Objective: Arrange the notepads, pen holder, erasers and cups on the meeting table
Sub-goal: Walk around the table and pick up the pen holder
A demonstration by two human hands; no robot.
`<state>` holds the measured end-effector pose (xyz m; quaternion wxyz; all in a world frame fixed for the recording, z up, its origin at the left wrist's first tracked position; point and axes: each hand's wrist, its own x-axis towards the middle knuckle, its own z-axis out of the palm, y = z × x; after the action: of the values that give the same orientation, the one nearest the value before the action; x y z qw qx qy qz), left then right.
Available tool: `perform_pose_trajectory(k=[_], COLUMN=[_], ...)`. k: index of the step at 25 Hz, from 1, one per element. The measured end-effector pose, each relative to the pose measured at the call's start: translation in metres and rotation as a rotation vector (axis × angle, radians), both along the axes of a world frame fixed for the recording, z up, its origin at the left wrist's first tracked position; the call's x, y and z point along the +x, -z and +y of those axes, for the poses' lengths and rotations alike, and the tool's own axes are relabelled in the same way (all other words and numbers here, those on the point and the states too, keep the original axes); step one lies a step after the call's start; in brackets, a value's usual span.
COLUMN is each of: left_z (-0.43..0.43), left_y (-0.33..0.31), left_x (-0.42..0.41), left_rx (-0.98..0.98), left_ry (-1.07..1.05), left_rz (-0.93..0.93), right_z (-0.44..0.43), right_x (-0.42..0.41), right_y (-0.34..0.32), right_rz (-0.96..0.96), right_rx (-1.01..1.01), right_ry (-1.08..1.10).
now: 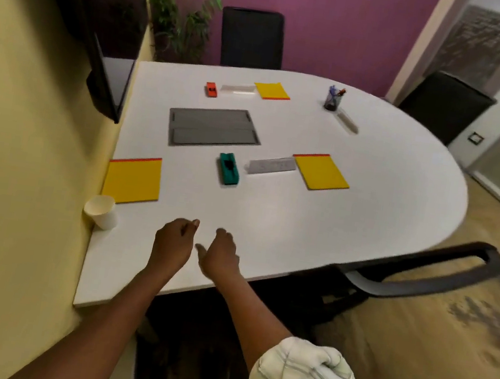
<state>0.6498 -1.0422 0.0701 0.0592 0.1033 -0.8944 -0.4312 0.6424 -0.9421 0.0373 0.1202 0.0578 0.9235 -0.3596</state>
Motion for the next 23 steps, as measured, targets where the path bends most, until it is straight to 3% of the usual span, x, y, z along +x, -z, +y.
perform_pose_trajectory(k=[5,12,17,23], left_z=[0.048,0.172,0.306,0.484], left_y=[-0.002,0.045,0.055,0.042], left_x=[0.044,0.113,0.153,0.186], left_rx=[0.074,-0.054,0.056,0.105], left_ry=[0.065,0.459,0.678,0.736], left_rz=[0.041,-0.179,-0.283,-0.245], right_z=[0.052,0.171,0.315,0.492], right_x=[0.064,0.145,0.206,0.258], right_y=[-0.023,-0.007,0.013,0.008], right_rz=[0.012,-0.157,-0.166,-0.026], right_rx=[0.092,0.144,0.107,0.093], right_ry=[-0.032,-0.029,0.26,0.482])
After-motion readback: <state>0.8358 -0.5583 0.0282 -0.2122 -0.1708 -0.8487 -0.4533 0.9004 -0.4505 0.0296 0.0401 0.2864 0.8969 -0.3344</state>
